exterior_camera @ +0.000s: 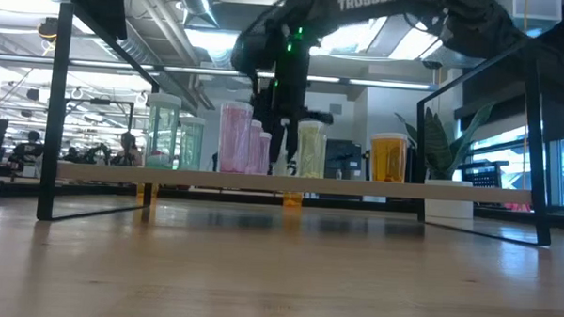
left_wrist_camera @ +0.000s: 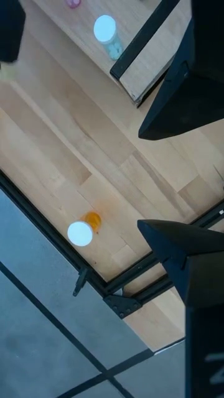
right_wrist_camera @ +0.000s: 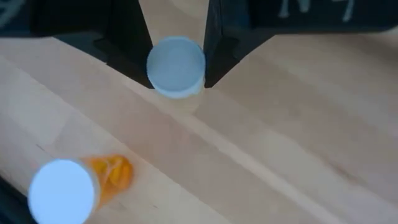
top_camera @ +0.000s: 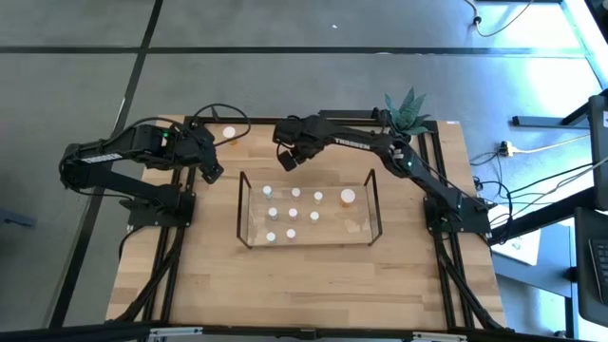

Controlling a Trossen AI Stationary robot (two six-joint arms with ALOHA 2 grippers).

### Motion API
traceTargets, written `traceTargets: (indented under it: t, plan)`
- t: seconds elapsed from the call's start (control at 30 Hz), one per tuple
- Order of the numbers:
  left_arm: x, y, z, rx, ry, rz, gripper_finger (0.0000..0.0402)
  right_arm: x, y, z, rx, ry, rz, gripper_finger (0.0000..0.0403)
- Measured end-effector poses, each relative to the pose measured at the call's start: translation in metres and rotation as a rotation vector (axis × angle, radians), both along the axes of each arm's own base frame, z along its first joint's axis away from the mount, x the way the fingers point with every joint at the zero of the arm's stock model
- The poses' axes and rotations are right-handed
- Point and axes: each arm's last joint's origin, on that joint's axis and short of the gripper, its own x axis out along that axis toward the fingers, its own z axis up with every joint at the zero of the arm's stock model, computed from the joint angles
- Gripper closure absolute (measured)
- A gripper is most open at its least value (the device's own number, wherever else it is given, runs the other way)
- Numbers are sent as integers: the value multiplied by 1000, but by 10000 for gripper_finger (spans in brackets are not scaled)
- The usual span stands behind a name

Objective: Pick and place medicine bottles onto shelf by color
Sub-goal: Put the yellow pill bottle on the shelf aligned with the other yellow pill bottles

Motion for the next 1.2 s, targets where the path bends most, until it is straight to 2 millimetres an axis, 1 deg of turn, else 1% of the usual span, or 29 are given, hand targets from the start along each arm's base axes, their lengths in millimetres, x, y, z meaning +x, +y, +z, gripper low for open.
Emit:
traceTargets:
  t: [0.1,0.27,0.43,0.57,0.63,0.8,0.97,1.07,1.17,1.2]
  plan:
    - [0,0,0,0,0,1,187,-2,14,17,-27,-11,25,279]
    - [0,0,0,-1,-1,1,187,-11,48,52,-53,-29,112,278]
    - [0,0,0,-1,-1,2,187,-21,93,79,-58,-30,231,278]
    - [0,0,0,-1,-2,2,187,-36,134,102,-55,-34,318,278]
    - [0,0,0,0,-3,2,187,-43,155,110,-48,-31,367,278]
    - [0,0,0,9,16,-29,187,-56,208,119,6,-42,510,278]
    - [0,0,0,10,18,-31,187,-63,253,117,40,-50,615,278]
    - [0,0,0,10,18,-32,187,-66,274,113,41,-69,645,278]
    - [1,0,0,10,18,-32,187,-67,286,111,46,-88,637,278]
    - [1,0,0,10,18,-32,187,-65,289,107,48,-81,626,278]
